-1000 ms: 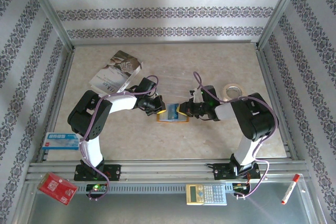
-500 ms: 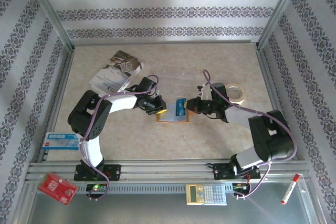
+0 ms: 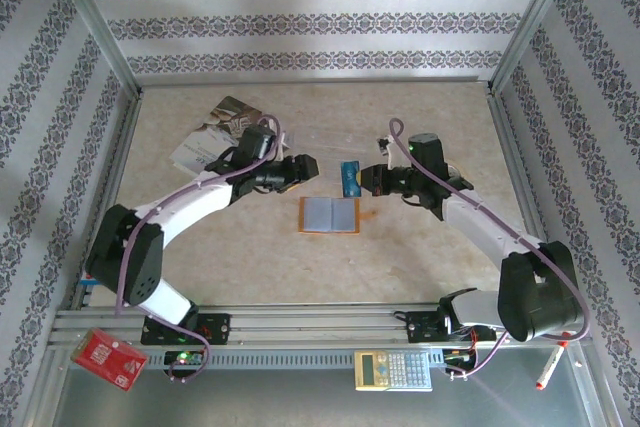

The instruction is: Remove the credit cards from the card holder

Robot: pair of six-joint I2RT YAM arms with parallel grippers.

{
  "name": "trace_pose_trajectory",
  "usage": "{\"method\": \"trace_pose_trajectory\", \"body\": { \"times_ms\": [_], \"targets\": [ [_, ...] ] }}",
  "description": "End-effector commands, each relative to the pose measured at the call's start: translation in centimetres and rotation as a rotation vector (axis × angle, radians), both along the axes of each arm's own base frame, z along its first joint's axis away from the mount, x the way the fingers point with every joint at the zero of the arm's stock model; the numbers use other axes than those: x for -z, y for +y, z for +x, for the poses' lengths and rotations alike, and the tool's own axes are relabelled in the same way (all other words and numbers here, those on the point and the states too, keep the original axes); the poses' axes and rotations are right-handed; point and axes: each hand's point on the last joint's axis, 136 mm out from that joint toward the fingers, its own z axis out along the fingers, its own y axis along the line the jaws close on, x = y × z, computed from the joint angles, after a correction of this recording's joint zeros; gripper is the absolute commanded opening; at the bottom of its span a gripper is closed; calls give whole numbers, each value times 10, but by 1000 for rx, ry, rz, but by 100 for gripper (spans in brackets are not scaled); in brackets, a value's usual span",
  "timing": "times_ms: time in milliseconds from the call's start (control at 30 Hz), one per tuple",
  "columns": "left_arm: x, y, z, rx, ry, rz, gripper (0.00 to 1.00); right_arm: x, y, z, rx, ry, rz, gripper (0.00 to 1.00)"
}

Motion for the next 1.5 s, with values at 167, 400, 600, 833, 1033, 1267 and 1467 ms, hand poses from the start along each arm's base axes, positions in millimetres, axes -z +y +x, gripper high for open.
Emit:
{"method": "trace_pose_trajectory", "body": {
  "times_ms": [167,400,600,833,1033,1267,1467],
  "targets": [
    [-37,-19,16,150,-270,-43,77,-31,10,-2,-99,-79,14,2],
    [-58,-48,23,189,-260,-309,75,-46,15,9,-59,-67,95,2],
    [-54,-50,24,146,-187,-385,68,-63,22,22,-6,-20,250,2],
    [-66,-54,20,168,-189,-411,49,-78,30,22,-35,11,359,2],
    [-82,-51,18,173,-244,-422,35,-73,29,20,-44,34,371,3],
    [-93,-49,15,181,-278,-431,13,-61,25,22,-24,65,370,5],
    [-90,-47,15,192,-297,-379,0,-55,18,28,16,77,363,32]
  ]
}}
